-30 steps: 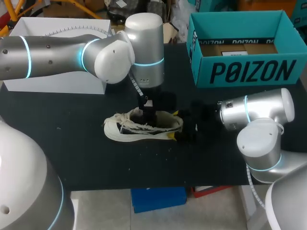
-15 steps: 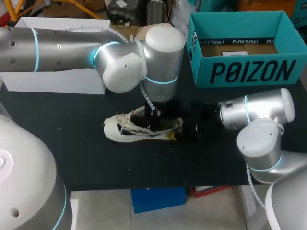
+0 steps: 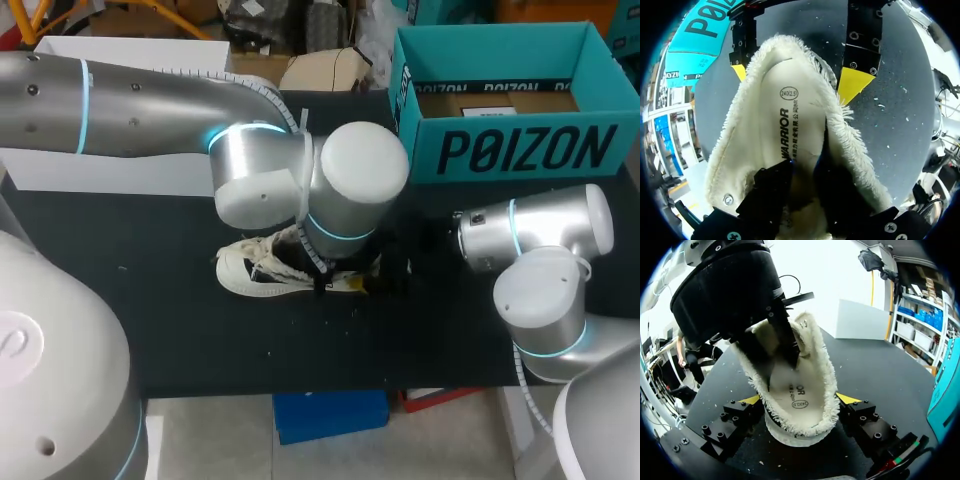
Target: Take the shoe out of the shoebox, open the shoe tongue, remove and reinsert the insole, then place the shoe into the shoebox
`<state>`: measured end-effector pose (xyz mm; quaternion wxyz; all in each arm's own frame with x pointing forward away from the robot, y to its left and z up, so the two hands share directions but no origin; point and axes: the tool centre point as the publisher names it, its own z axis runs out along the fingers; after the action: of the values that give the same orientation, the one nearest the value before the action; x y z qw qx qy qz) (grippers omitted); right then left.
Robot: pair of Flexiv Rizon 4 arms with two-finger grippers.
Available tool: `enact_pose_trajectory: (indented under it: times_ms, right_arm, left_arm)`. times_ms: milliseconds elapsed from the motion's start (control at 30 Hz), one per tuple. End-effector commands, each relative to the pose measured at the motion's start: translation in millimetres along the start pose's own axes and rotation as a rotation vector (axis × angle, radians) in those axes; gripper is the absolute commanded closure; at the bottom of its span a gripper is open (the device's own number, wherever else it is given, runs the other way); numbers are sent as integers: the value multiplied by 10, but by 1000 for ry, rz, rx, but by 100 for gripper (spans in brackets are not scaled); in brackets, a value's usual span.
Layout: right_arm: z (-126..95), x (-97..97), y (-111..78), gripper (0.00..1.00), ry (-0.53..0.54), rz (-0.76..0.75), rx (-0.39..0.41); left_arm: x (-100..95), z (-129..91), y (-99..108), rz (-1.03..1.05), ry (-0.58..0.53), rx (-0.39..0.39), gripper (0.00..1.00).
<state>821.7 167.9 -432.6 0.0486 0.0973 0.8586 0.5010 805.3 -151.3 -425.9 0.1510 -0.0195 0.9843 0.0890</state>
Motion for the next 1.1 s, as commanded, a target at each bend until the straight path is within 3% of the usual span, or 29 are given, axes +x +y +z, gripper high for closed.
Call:
enact_pose_trajectory:
  times_ms: [33, 567, 900, 967, 1100]
  right_arm:
    - [5, -17, -29, 100, -2, 2, 2]
    - [5, -17, -29, 100, -2, 2, 2]
    - [5, -17, -29, 100, -2, 2, 2]
    - [5, -17, -29, 100, -2, 2, 2]
    - [5, -17, -29, 100, -2, 2, 2]
  left_arm:
    - [51, 156, 67, -3, -98, 5, 72]
    - [-134, 270, 47, -63, -206, -1, 71]
    - [-269, 374, -21, -39, -206, 0, 85]
    - [-279, 395, -25, -33, -190, 7, 100]
    - [-262, 322, -37, 1, -163, 14, 100]
